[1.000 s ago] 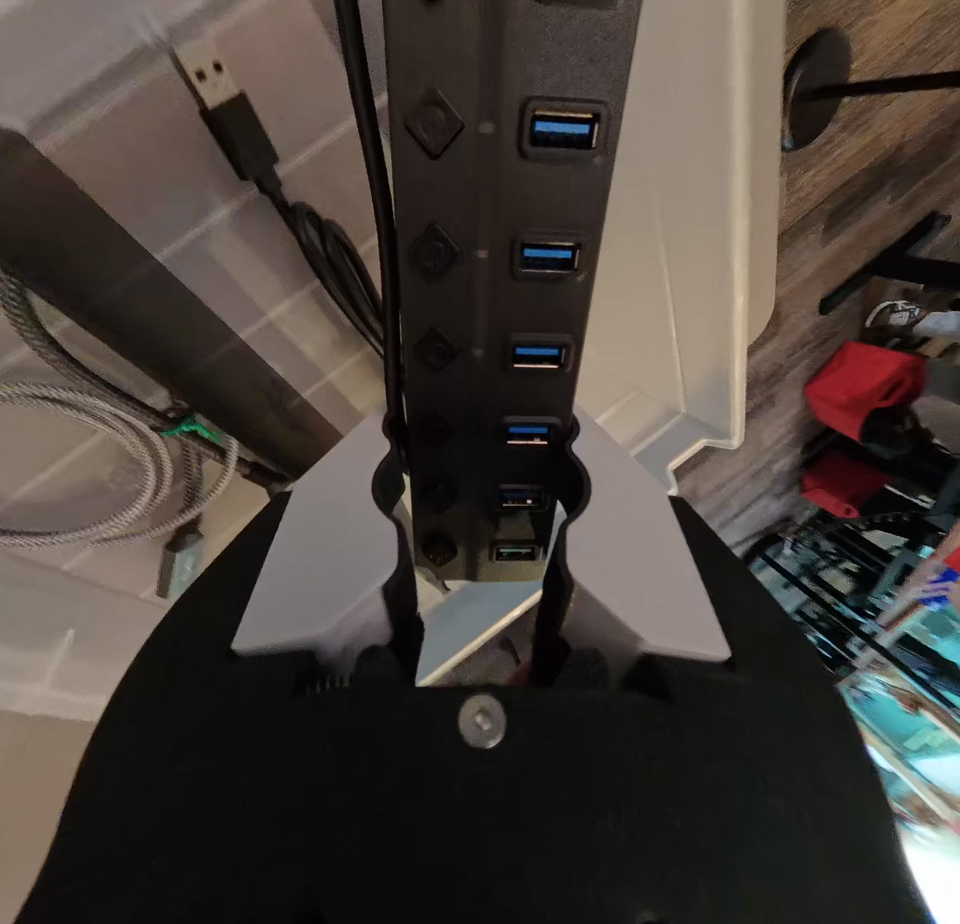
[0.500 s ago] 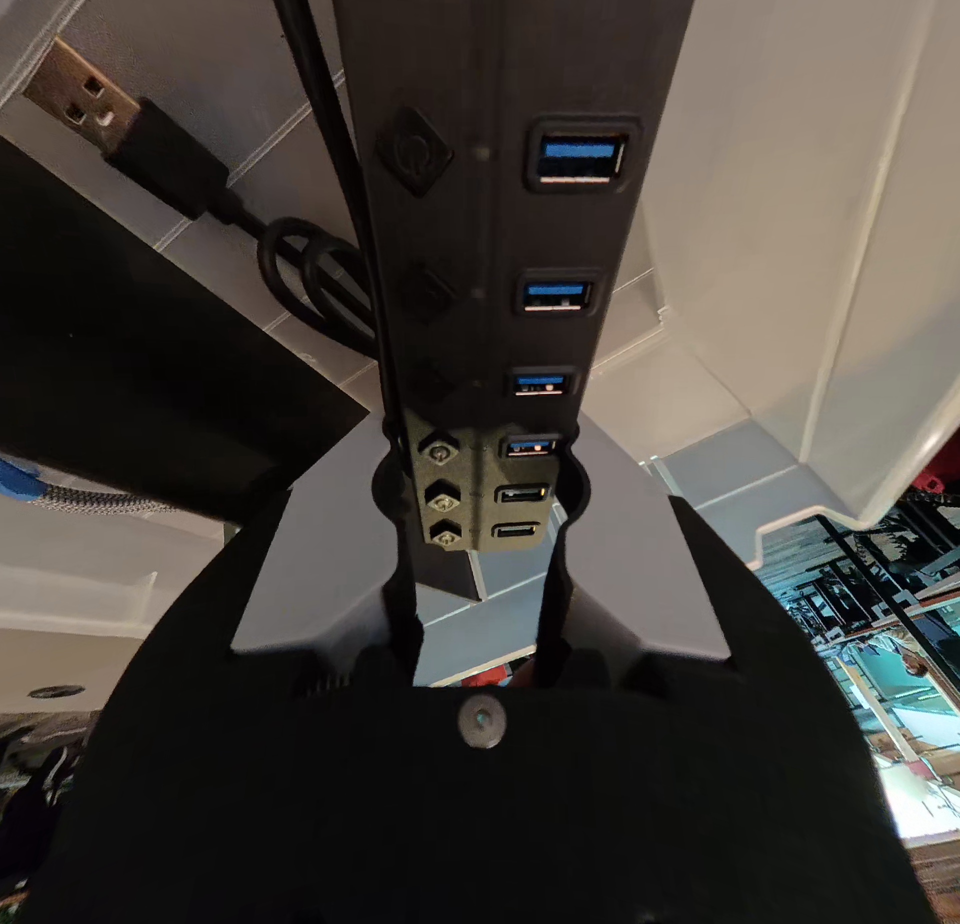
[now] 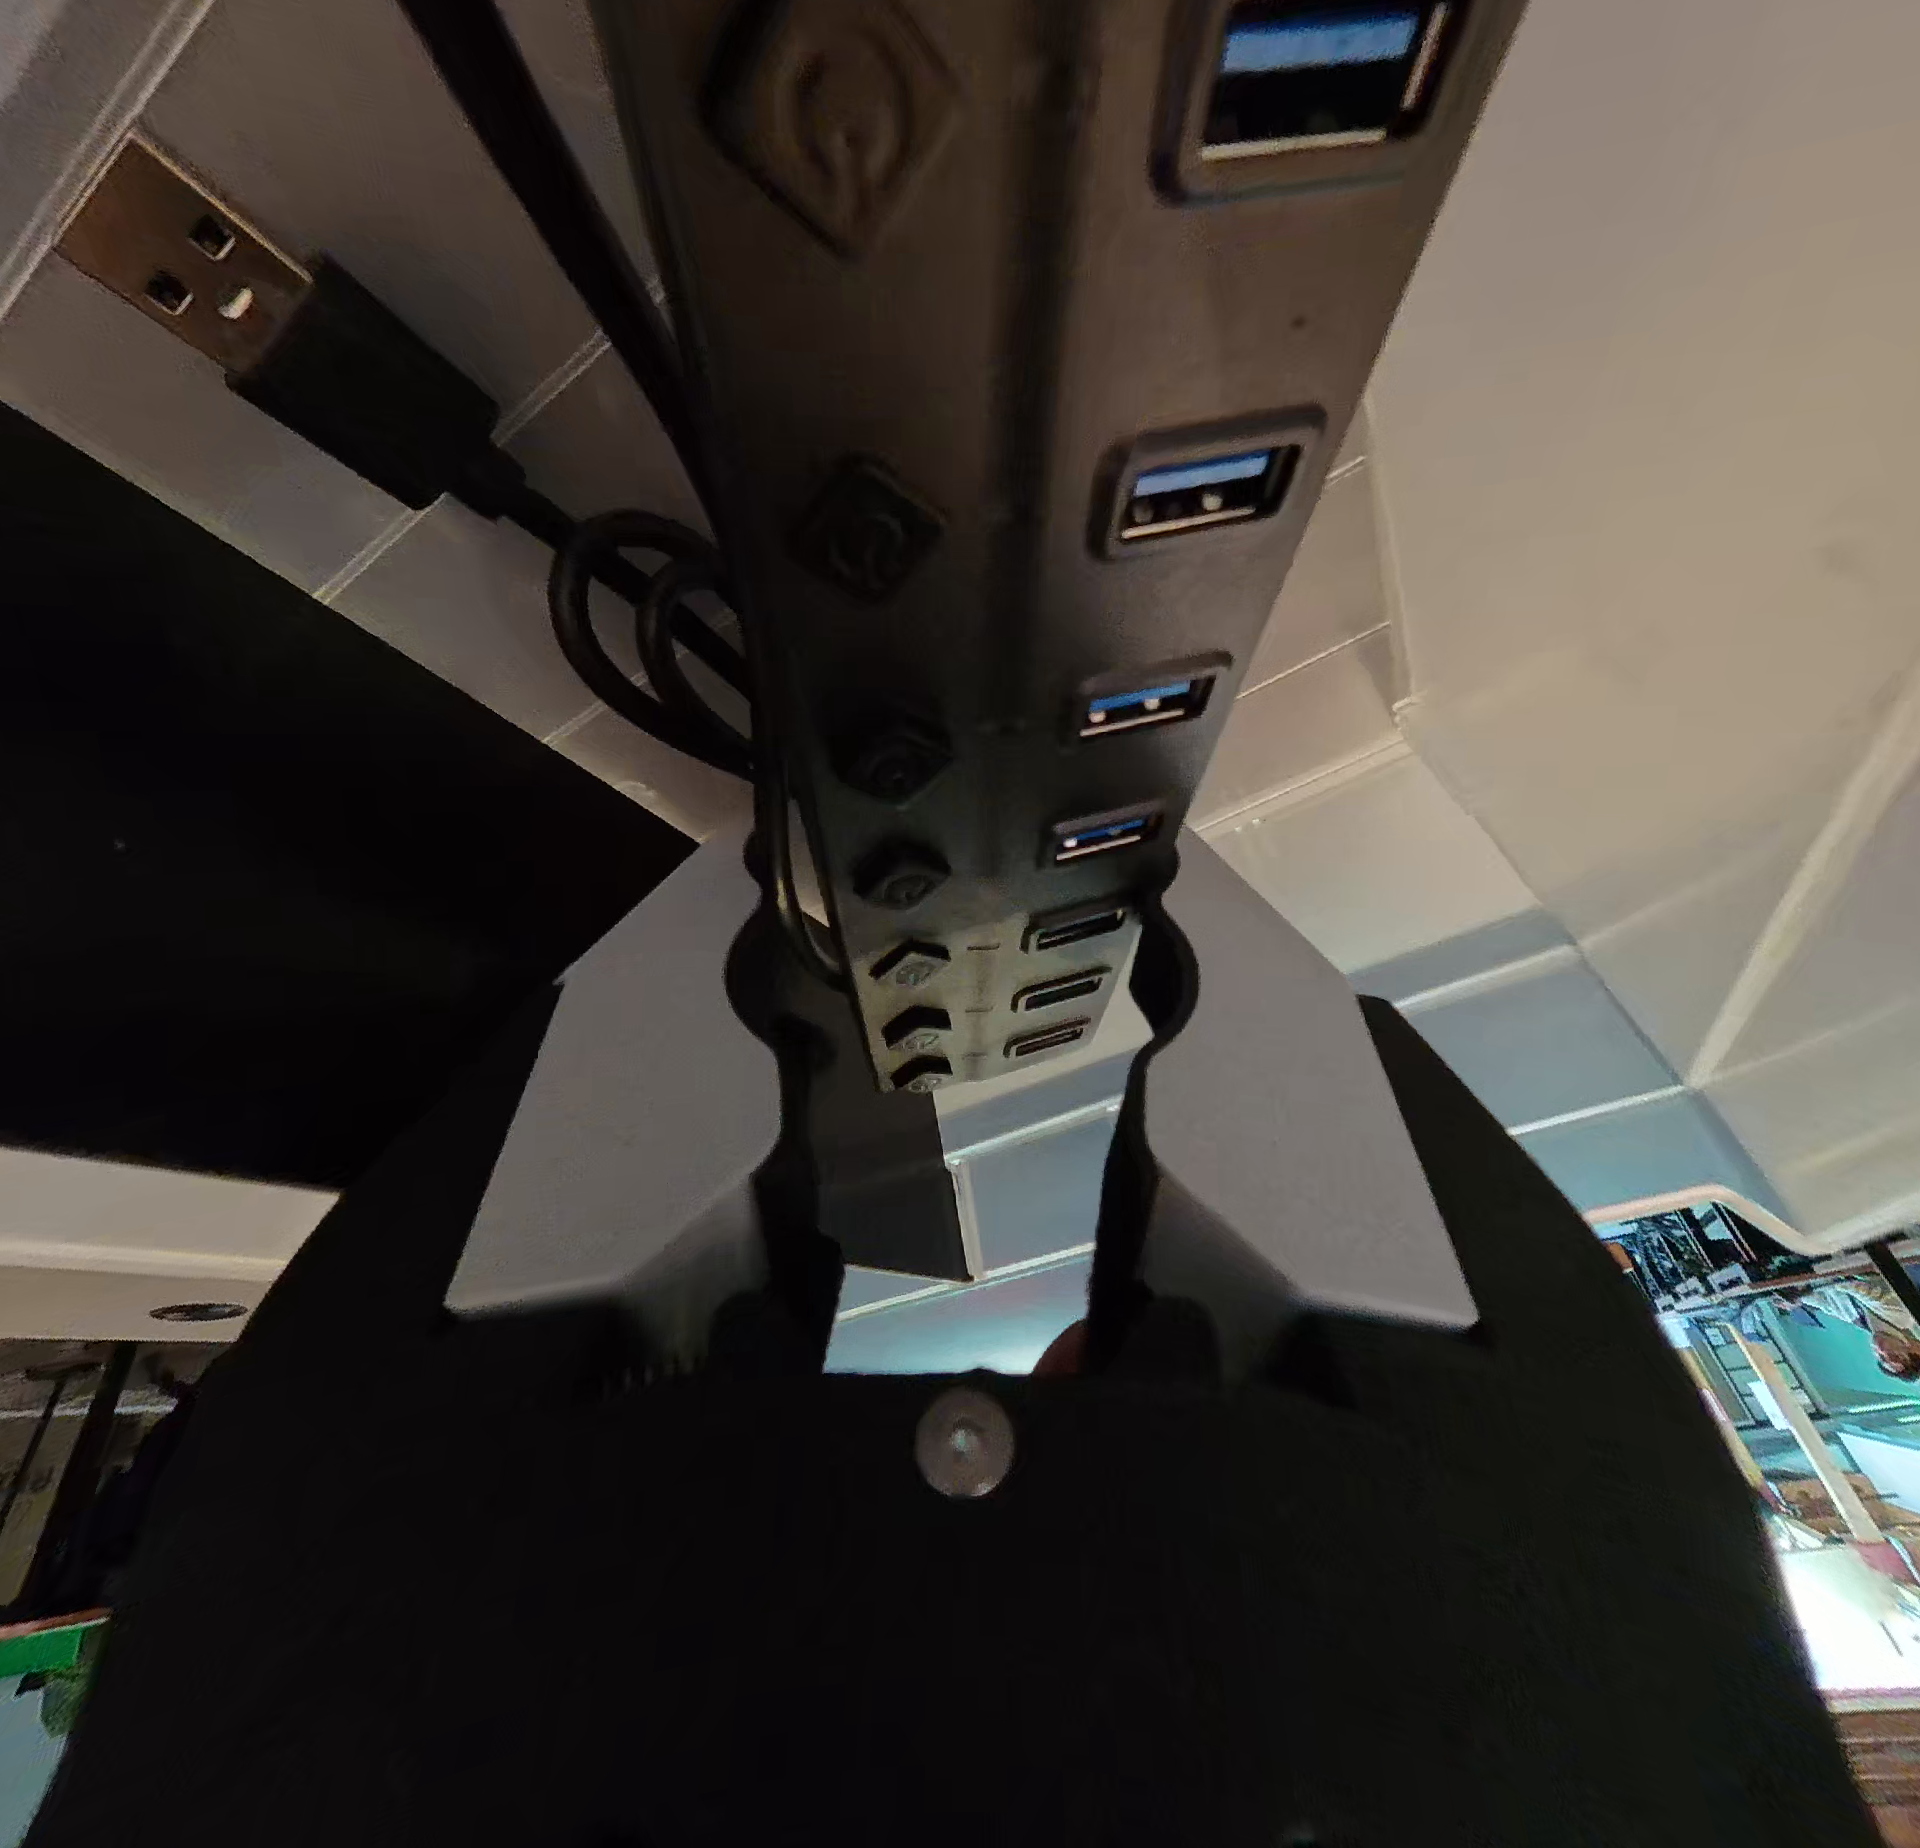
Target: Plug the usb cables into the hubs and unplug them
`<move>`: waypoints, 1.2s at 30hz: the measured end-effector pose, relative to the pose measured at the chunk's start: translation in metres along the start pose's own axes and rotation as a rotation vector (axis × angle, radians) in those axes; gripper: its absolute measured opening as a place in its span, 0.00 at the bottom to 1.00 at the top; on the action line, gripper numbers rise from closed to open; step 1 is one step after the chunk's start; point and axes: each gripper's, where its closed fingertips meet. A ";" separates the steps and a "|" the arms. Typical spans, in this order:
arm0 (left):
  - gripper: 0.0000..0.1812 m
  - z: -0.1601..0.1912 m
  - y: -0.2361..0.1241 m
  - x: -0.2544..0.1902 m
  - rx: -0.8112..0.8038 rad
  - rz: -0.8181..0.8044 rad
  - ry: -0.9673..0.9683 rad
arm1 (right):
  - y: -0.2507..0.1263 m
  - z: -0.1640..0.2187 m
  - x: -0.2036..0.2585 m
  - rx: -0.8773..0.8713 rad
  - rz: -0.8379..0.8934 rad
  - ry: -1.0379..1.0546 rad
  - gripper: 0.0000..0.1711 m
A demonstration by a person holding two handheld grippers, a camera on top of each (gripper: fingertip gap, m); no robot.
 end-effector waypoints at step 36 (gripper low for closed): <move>0.31 -0.028 -0.013 -0.005 -0.109 0.004 0.012 | -0.557 -0.121 0.331 -2.113 0.326 -0.165 0.12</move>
Point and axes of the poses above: each gripper's, where its closed fingertips meet, y out along the fingers, z out of its underside, x = y × z across the jaws, and after that the axes turned 4 degrees about z, right-handed
